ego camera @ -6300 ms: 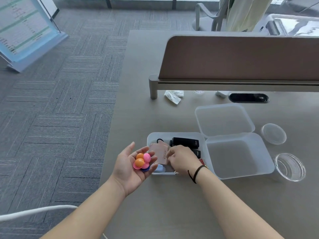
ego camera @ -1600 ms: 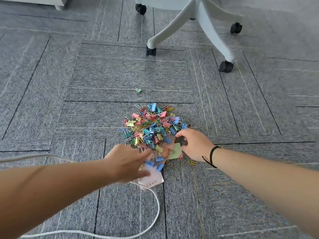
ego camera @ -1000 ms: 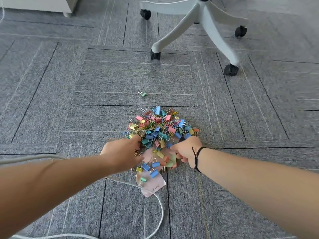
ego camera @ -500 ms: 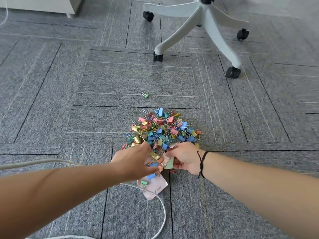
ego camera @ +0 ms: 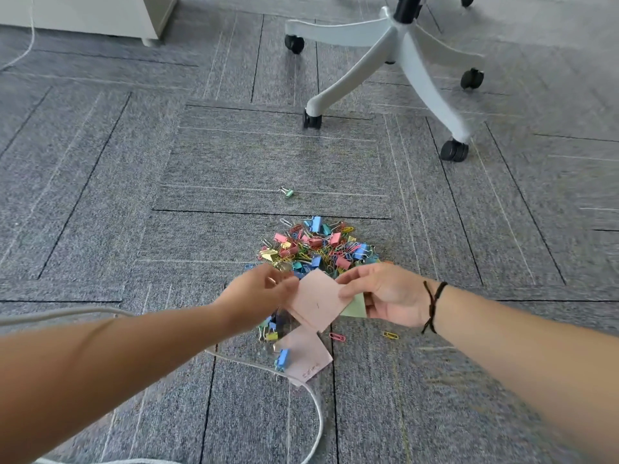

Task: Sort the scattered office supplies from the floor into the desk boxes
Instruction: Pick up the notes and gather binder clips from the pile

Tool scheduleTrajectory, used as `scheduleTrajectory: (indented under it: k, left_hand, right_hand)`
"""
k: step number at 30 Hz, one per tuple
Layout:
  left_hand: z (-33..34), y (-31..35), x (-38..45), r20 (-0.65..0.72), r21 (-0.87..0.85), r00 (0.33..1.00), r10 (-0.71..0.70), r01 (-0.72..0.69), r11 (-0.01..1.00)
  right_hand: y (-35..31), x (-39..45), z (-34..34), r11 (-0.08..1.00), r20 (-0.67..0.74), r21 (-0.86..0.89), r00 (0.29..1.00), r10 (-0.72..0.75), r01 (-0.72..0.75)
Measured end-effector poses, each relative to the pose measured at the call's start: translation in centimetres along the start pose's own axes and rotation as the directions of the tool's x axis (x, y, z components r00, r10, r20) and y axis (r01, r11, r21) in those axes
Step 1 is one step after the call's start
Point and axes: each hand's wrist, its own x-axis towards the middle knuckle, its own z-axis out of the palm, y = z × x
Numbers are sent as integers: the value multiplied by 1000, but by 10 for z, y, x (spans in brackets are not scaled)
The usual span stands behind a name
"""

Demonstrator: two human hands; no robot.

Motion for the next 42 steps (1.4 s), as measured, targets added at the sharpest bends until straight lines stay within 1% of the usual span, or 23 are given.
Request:
scheduleTrajectory:
  k: [2, 4, 5, 7, 9, 11, 14, 17, 19, 21, 23, 24, 25, 27, 30, 33, 36, 39, 41, 42]
  left_hand:
    - [-5, 3, 3, -25, -90, 999, -23, 20, 996]
    - [-10, 9, 5, -48, -175, 998, -47, 38, 984]
    - [-12, 11, 5, -38, -231, 998, -56, 46, 972]
    - [-16, 14, 5, 31, -347, 997, -64, 71, 935]
    - [-19, 16, 1, 101, -406, 992, -70, 105, 908]
    - [-20, 15, -2, 107, -416, 991, -78, 116, 902]
    - [-22, 11, -4, 51, -423, 991, -128, 137, 896]
    - [-25, 2, -3, 7, -462, 979, -203, 183, 868]
    - [-27, -3, -1, 14, -485, 970, -242, 218, 847]
    - [-28, -5, 0, 23, -514, 961, -277, 249, 821]
    - [-26, -4, 0, 43, -547, 953, -301, 275, 791]
    - [-25, -2, -1, 67, -565, 950, -305, 288, 773]
    - [-24, -1, -1, 98, -585, 949, -300, 299, 754]
    - [-22, 2, -2, 179, -616, 948, -264, 317, 721]
    - [-22, 9, -6, 281, -634, 938, -204, 341, 694]
    - [-23, 13, -9, 327, -654, 932, -155, 341, 675]
    - [-23, 12, -9, 308, -634, 939, -153, 322, 703]
    - [-22, 5, -6, 230, -570, 948, -219, 314, 760]
    - [-22, -1, -4, 177, -532, 947, -267, 320, 784]
    - [-22, -4, -4, 150, -522, 946, -287, 322, 790]
  right_hand:
    - [-3, -4, -8, 1000, -2, 7, 1000, -18, 18]
    - [-5, -5, -12, 998, -21, -42, 999, -47, 47]
    - [-6, -6, -12, 996, -35, -66, 998, -57, 54]
    - [-8, -7, -8, 994, -60, -95, 996, -67, 61]
    - [-9, -6, -2, 992, -67, -108, 995, -76, 68]
    - [-9, -4, 4, 987, -78, -144, 993, -84, 73]
    - [-7, -1, 8, 976, -103, -208, 990, -95, 72]
    - [-4, 0, 3, 976, -161, -204, 981, -109, 75]
    - [-7, -1, -2, 985, -228, -152, 966, -120, 87]
    - [-14, -4, -4, 993, -266, -44, 957, -119, 111]
    - [-21, -7, -3, 991, -246, 36, 962, -115, 127]
    - [-22, -9, 0, 992, -228, 32, 967, -115, 125]
    - [-22, -9, 4, 993, -212, 0, 970, -118, 121]
    - [-16, -8, 15, 986, -211, -122, 968, -134, 110]
    - [-7, -5, 29, 942, -243, -300, 942, -229, 152]
    - [-4, -2, 39, 918, -266, -343, 916, -300, 201]
    - [-4, -1, 45, 925, -281, -326, 913, -294, 197]
    - [-3, -1, 38, 944, -282, -267, 921, -268, 193]
    - [-3, 1, 24, 966, -338, -213, 917, -213, 146]
    - [-2, 2, 15, 976, -375, -193, 912, -165, 97]
